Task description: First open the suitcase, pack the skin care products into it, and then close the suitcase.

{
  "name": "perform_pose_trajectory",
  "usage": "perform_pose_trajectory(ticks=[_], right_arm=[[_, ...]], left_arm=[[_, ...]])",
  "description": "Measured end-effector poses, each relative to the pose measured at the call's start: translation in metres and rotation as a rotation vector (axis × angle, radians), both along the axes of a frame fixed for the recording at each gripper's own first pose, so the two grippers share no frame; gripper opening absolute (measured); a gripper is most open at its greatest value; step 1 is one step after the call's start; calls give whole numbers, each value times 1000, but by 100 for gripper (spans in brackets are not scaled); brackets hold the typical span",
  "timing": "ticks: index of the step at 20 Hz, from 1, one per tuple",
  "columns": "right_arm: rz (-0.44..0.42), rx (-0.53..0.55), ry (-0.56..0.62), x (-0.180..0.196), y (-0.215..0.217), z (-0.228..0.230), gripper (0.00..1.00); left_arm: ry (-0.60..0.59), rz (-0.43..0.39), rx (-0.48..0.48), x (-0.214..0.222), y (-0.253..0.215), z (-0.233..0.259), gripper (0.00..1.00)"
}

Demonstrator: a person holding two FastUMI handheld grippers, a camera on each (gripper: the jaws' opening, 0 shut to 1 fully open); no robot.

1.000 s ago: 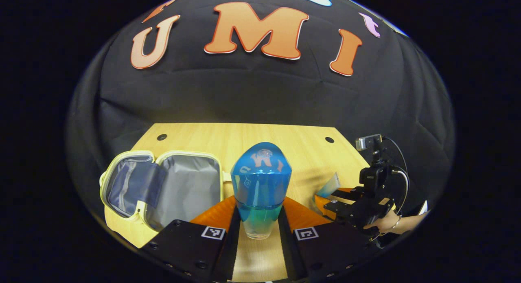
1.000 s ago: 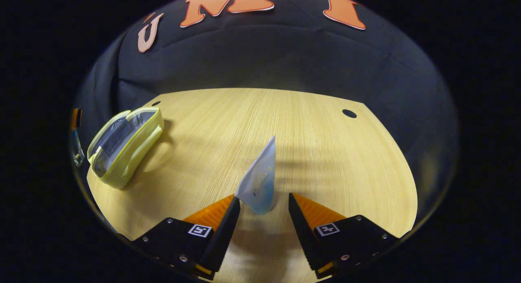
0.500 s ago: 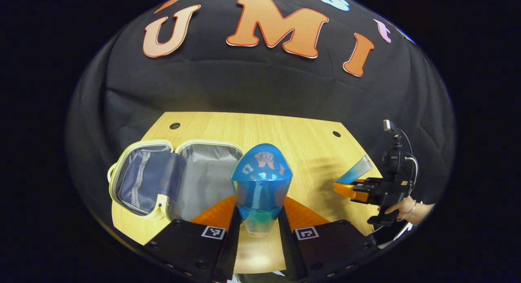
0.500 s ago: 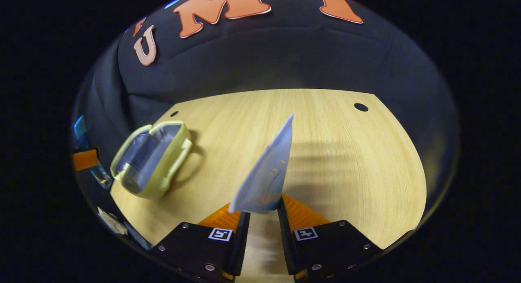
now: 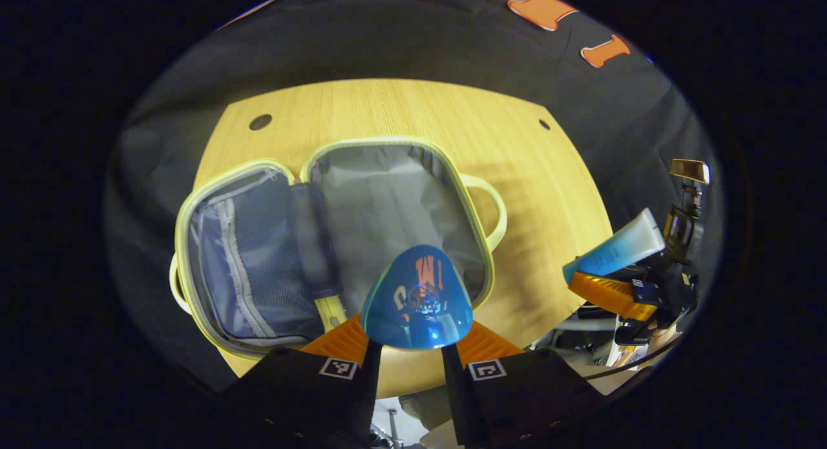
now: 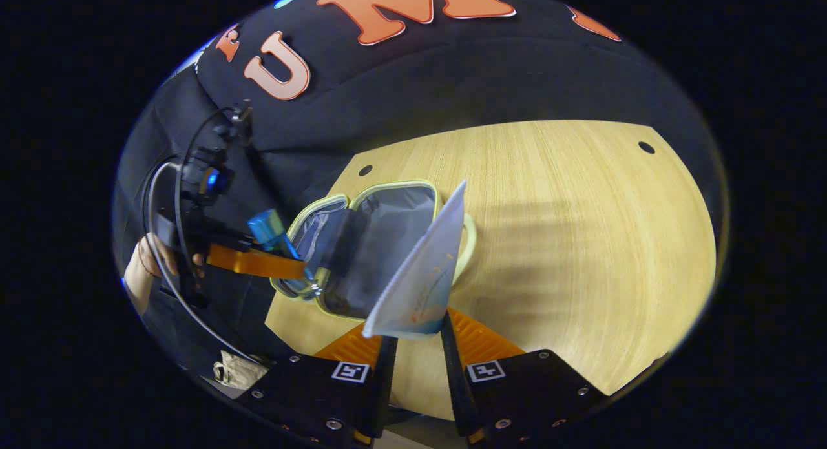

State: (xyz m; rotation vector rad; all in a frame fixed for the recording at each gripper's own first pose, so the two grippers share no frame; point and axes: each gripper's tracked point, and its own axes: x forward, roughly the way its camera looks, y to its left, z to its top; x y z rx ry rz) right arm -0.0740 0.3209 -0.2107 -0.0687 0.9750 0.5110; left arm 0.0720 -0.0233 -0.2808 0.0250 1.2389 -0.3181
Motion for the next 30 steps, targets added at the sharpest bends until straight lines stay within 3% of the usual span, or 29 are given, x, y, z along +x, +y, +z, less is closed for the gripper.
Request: perform_pose_trajectory(ticks=[2,5,8,10,13,16,17,20,22,25,27,30], right_arm=[[-36,-40,-17,-5,0,-4,41],[-99,-78,-4,-15,-5,-7,41],[-126,-99,1,-18,-8,-9,41],[-140,-99,2,-17,-8,-6,41],[-147,-103,-2,-16,-8,-3,41],[-127,-105,6,-11,-2,-1,41],[-109,-112,6,-9,2,1,41],[-13,-132,28,2,28,10,41],[62,-166,43,10,52,11,41],[165,-156,162,14,106,-7,41],[181,-157,261,11,127,-29,41],[133,-204,363,24,134,-70,41]], left_arm=[[41,-46,29,14,-2,-24,48],[153,-44,18,36,3,-69,48],[106,-59,15,71,-1,-79,47],[113,-19,65,85,4,-100,47],[81,-7,-2,91,0,-96,46],[25,-10,-61,80,-25,-73,100],[-19,-9,-89,72,-27,-60,96],[-115,16,-171,46,-18,-16,98],[-169,64,-229,26,8,20,98],[-254,156,-198,-6,76,54,98],[-290,226,-173,-32,124,75,98],[-310,313,-119,-62,177,64,98]])
